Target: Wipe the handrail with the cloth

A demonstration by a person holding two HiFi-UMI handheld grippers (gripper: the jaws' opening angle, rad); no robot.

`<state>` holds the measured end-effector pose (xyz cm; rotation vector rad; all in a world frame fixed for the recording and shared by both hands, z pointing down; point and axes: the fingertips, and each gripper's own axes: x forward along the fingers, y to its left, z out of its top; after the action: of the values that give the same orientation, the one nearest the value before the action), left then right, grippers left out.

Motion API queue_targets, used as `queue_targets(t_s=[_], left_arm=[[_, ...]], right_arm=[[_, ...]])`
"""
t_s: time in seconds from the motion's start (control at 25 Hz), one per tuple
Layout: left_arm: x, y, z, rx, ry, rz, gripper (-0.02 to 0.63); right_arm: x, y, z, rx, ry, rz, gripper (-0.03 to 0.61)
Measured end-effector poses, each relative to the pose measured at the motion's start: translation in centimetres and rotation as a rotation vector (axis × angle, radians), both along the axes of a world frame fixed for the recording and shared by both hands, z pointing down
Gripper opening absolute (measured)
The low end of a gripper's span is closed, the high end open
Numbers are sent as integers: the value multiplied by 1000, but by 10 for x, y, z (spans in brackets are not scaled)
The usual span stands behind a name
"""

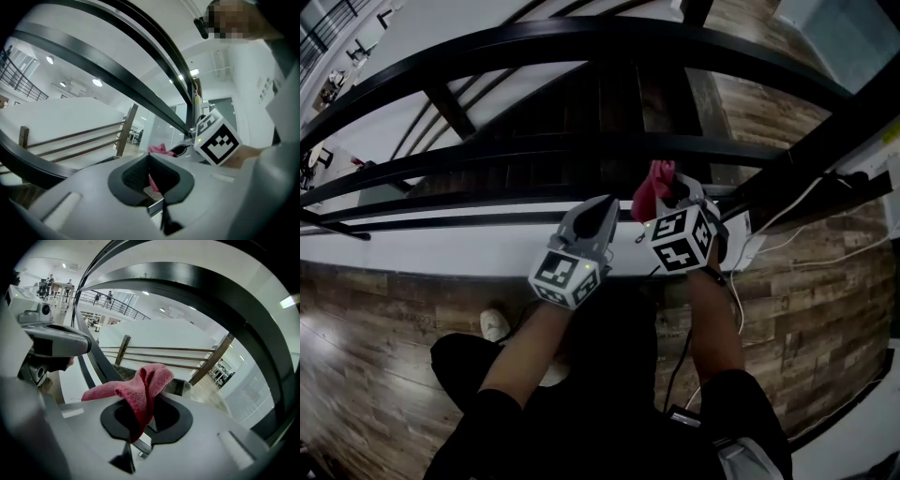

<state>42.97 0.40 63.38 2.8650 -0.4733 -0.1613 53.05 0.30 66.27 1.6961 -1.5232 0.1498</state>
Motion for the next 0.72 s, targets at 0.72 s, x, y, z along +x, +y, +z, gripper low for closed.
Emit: queue_targets(t_s=[0.72], left_arm=[[59,37,14,-19,-22,170,-2]], right_arm=[[72,37,0,-7,66,160,46]])
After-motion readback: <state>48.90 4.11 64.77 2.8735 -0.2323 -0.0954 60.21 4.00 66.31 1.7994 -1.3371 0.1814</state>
